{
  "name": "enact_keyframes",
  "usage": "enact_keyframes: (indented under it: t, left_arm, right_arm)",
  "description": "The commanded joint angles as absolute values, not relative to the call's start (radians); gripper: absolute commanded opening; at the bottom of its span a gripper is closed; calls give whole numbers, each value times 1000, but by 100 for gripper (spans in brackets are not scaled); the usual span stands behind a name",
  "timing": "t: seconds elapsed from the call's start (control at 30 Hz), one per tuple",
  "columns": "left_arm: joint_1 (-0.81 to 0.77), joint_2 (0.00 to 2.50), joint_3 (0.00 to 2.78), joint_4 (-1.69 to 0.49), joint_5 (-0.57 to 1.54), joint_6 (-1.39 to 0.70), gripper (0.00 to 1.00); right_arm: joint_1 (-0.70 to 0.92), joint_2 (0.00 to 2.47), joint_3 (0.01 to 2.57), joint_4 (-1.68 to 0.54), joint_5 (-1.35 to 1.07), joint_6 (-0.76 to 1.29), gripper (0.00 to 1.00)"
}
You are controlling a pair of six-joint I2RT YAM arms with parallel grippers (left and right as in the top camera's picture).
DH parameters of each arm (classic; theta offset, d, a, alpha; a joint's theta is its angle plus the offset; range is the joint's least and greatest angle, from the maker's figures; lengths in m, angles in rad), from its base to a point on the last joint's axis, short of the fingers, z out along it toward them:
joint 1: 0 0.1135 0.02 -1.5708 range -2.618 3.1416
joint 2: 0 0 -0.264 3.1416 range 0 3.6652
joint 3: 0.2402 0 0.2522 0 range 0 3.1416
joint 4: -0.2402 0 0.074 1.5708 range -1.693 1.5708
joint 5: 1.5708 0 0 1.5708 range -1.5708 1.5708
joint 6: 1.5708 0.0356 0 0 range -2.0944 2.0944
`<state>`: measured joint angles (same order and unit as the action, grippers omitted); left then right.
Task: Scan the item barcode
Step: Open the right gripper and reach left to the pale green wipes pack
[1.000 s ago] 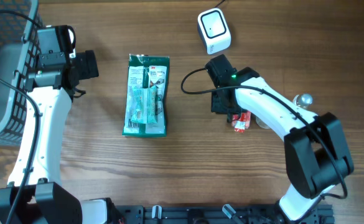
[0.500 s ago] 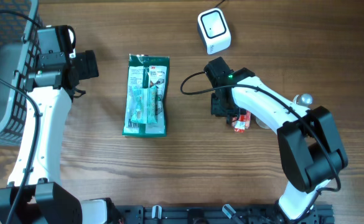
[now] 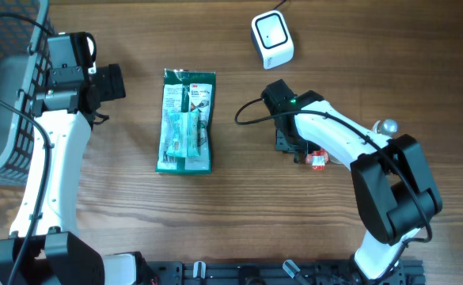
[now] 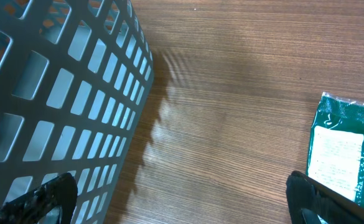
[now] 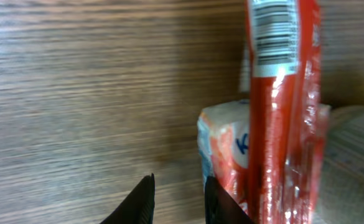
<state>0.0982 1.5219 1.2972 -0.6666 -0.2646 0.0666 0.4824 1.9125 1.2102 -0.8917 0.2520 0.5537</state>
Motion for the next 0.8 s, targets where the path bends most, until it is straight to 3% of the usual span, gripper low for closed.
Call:
enact_keyframes:
  t: [0.0,0.2,0.33,0.77]
  left_arm:
    - [99,1520,1299,-664,-266,74,100]
    - [99,1520,1299,-664,-266,74,100]
    - [99,1520,1299,-664,-266,74,100]
    - [99,1520,1299,-664,-266,74,100]
  right_arm:
    - [476,1929,1219,-894,304,580,27]
    - [479,1904,1411,-918,-93,383,27]
    - [487,1908,1414,-772,-487,368,27]
    - [706,1946,1398,-519,-248,368,31]
